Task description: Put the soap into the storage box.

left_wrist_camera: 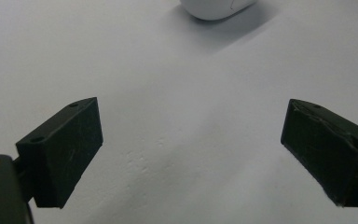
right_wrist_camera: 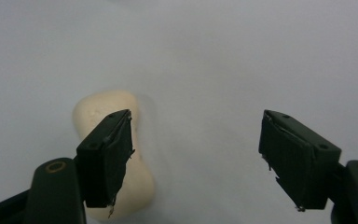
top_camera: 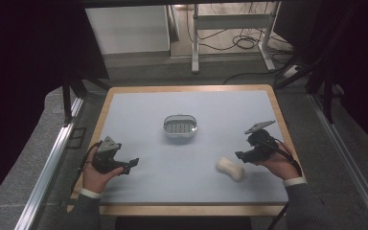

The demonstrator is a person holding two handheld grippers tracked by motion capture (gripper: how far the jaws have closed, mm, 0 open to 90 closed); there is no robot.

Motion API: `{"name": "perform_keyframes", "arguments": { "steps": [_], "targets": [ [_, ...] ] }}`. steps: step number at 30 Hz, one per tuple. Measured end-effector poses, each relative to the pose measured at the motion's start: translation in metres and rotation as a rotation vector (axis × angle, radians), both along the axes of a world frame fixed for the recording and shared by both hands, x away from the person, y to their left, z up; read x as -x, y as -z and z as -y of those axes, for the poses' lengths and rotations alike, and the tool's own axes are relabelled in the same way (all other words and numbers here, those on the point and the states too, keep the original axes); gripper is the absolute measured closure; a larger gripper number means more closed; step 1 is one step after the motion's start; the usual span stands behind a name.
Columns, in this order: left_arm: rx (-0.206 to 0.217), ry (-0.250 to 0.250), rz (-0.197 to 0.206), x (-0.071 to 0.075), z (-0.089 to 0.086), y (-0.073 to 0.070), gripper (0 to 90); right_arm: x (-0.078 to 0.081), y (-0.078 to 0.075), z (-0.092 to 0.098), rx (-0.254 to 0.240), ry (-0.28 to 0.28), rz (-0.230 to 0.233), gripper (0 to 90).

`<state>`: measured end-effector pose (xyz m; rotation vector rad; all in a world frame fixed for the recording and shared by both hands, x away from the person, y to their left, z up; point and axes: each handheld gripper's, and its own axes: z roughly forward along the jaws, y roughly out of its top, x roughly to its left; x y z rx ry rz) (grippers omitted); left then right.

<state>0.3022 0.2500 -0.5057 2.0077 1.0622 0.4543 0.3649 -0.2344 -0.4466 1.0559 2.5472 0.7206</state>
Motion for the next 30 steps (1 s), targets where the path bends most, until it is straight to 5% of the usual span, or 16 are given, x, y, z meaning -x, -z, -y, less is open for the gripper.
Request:
{"name": "perform_keyframes", "arguments": {
  "steps": [13, 30],
  "targets": [
    [-0.002, 0.000, 0.008, 0.001, -0.002, -0.001, 5.9, 0.007, 0.010, -0.029, 0.077, -0.099, -0.090, 28.0],
    [-0.020, 0.004, 0.011, 0.001, 0.000, 0.001, 5.7, 0.009, 0.034, -0.054, 0.189, -0.141, -0.206, 35.5]
  ]
}}
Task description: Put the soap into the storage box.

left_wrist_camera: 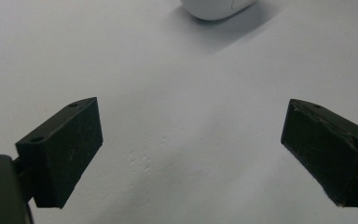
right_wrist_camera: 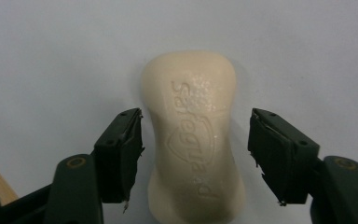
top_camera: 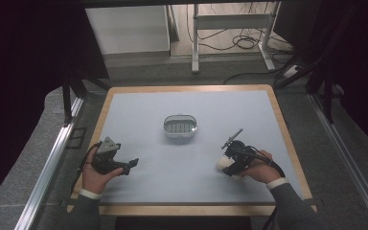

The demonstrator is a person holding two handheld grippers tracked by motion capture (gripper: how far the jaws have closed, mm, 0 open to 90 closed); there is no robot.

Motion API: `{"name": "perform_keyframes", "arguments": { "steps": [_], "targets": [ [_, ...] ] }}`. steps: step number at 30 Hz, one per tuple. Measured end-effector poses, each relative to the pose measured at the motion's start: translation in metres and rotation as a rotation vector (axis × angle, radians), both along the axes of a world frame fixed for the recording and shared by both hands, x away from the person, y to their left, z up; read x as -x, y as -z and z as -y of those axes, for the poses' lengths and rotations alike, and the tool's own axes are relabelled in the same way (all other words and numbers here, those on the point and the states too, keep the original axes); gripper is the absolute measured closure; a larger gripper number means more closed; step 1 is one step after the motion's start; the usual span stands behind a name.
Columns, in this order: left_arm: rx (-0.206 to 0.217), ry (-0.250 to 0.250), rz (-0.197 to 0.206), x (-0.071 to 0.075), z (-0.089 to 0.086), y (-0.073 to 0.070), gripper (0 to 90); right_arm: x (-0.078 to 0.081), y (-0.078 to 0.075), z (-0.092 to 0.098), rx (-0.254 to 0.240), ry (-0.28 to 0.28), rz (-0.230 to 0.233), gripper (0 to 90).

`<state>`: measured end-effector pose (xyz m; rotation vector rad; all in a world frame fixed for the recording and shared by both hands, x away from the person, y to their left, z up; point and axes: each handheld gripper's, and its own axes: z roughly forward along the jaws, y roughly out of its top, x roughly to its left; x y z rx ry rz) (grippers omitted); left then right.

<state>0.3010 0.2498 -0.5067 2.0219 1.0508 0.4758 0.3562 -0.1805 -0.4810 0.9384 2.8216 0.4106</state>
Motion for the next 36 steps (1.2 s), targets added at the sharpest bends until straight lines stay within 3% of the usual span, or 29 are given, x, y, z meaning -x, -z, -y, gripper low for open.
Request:
{"name": "perform_keyframes", "arguments": {
  "steps": [5, 10, 16, 27, 36],
  "targets": [
    [-0.003, 0.000, 0.000, 0.000, 0.000, 0.000, 5.7, -0.002, 0.005, -0.005, 0.039, -0.009, -0.018, 38.3],
    [-0.005, 0.002, 0.000, 0.000, 0.000, 0.000, 5.7, -0.002, 0.008, -0.008, 0.077, -0.015, -0.027, 47.6],
    [-0.013, 0.007, -0.003, 0.000, 0.001, 0.001, 5.6, -0.003, 0.008, -0.009, 0.082, -0.007, -0.045, 48.9],
    [-0.010, 0.007, -0.002, 0.000, 0.000, 0.000, 5.6, -0.007, -0.008, -0.006, 0.070, -0.022, -0.030, 49.4],
    [-0.007, 0.004, 0.000, 0.000, -0.001, 0.000, 5.6, -0.010, -0.009, -0.006, 0.067, -0.026, -0.028, 49.5]
  ]
}}
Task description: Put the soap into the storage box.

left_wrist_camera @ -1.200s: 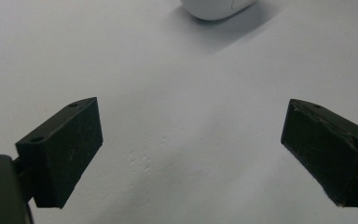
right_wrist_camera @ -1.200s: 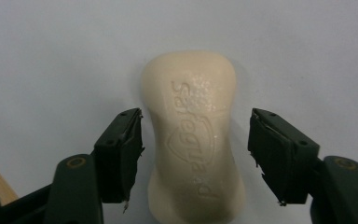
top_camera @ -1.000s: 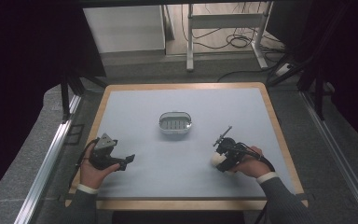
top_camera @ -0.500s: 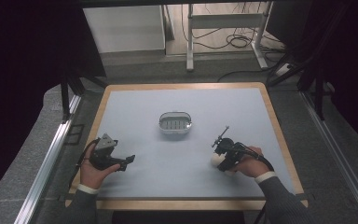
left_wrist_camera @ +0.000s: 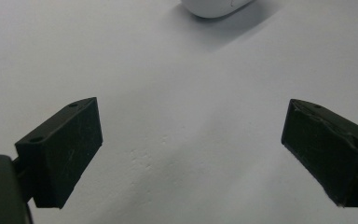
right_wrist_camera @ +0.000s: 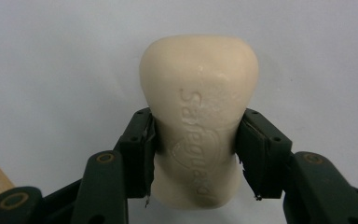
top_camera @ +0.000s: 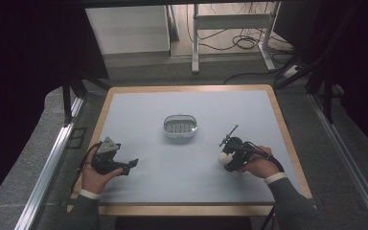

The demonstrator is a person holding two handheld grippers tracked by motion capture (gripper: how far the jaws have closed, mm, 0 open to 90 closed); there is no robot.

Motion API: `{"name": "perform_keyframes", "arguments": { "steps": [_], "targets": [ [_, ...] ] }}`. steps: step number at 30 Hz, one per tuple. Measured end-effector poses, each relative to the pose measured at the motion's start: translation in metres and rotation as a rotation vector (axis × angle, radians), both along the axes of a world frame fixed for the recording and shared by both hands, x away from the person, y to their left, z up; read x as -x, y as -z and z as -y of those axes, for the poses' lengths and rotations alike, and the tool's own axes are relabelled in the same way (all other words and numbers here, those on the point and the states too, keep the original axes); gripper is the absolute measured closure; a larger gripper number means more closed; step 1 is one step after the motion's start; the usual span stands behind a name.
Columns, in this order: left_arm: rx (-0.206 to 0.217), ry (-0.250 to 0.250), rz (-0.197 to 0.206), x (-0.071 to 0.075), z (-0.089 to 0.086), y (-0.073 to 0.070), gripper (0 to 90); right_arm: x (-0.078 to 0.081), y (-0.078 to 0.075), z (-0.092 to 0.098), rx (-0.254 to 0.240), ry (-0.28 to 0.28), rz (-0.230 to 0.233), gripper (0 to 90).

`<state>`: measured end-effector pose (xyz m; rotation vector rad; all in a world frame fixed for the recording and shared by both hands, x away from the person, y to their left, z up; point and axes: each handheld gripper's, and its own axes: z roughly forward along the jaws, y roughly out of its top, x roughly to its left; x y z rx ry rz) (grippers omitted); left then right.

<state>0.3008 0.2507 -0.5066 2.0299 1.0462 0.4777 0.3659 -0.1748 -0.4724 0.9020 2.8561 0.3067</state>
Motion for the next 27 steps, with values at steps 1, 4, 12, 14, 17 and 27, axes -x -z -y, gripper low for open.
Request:
{"name": "perform_keyframes", "arguments": {
  "steps": [1, 4, 12, 14, 17, 27],
  "targets": [
    [-0.001, 0.001, 0.000, 0.000, 0.000, 0.000, 5.6, 0.000, 0.000, 0.000, 0.000, 0.000, 0.000, 49.5],
    [-0.002, 0.002, -0.001, 0.000, 0.000, 0.000, 5.6, -0.001, -0.004, 0.001, -0.003, -0.003, 0.004, 49.5],
    [-0.001, 0.002, -0.001, 0.000, 0.000, 0.000, 5.6, -0.002, -0.016, 0.003, -0.021, 0.001, 0.023, 49.6],
    [-0.001, 0.002, -0.001, 0.000, 0.000, 0.000, 5.6, -0.003, -0.019, 0.003, -0.020, -0.002, 0.026, 49.5],
    [0.000, 0.001, -0.001, 0.000, 0.000, 0.000, 5.6, -0.006, -0.023, 0.002, -0.026, -0.007, 0.036, 49.5],
    [-0.002, 0.000, 0.000, 0.000, -0.001, 0.000, 5.6, -0.027, -0.037, -0.006, -0.052, -0.003, 0.068, 49.6]
  ]
}}
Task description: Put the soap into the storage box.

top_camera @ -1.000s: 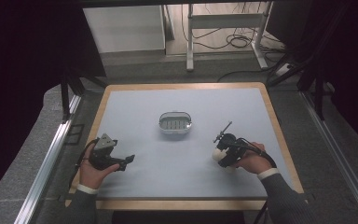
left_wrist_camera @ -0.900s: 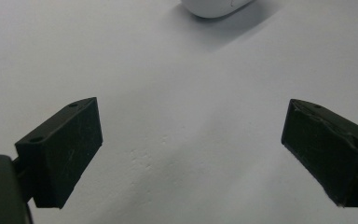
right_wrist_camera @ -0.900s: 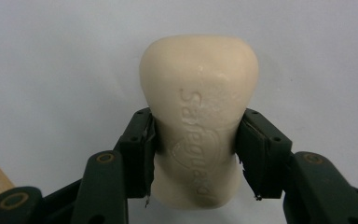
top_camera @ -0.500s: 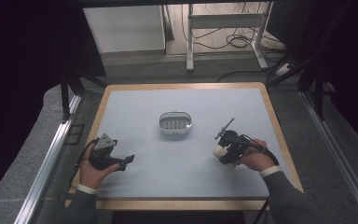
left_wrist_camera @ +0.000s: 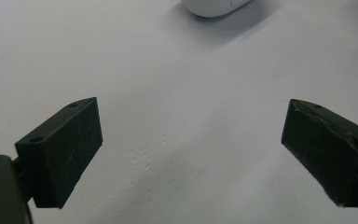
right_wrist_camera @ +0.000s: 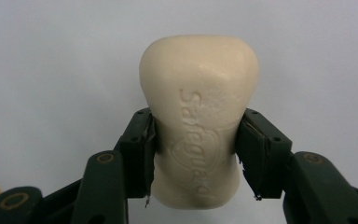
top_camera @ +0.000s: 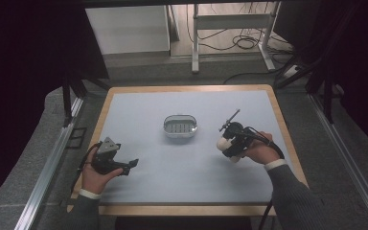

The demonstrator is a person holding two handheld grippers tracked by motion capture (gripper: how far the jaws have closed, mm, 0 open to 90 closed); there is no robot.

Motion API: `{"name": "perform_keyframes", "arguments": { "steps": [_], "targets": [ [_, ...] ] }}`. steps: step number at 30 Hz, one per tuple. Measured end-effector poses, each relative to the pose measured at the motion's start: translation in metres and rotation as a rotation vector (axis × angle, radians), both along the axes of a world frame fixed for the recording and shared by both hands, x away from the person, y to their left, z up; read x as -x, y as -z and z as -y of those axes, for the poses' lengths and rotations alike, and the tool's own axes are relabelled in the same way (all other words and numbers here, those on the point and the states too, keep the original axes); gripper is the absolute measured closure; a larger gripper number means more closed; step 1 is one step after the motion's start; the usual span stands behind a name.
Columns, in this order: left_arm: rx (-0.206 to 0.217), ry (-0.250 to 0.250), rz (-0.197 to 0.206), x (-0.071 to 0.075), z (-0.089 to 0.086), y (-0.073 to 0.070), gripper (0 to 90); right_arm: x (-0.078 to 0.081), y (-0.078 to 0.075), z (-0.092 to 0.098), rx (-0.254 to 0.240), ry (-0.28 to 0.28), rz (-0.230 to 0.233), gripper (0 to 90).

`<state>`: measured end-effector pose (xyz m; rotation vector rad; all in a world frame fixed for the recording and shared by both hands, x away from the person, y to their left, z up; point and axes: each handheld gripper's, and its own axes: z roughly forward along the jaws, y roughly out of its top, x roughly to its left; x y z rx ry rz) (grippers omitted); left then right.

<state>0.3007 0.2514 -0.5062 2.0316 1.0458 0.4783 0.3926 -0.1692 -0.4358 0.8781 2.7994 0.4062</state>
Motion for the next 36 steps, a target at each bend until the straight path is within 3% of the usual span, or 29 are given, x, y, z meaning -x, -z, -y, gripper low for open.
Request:
{"name": "perform_keyframes", "arguments": {
  "steps": [12, 29, 36],
  "targets": [
    [-0.001, 0.000, 0.002, 0.000, -0.001, -0.001, 5.6, -0.022, -0.023, -0.022, 0.004, -0.030, 0.041, 49.5],
    [-0.002, 0.000, 0.002, 0.000, -0.002, 0.000, 5.6, -0.046, -0.026, -0.047, 0.005, -0.049, 0.026, 49.6],
    [0.007, -0.004, -0.001, -0.001, -0.004, 0.000, 5.6, -0.057, -0.032, -0.054, -0.001, -0.060, 0.041, 49.6]
  ]
}}
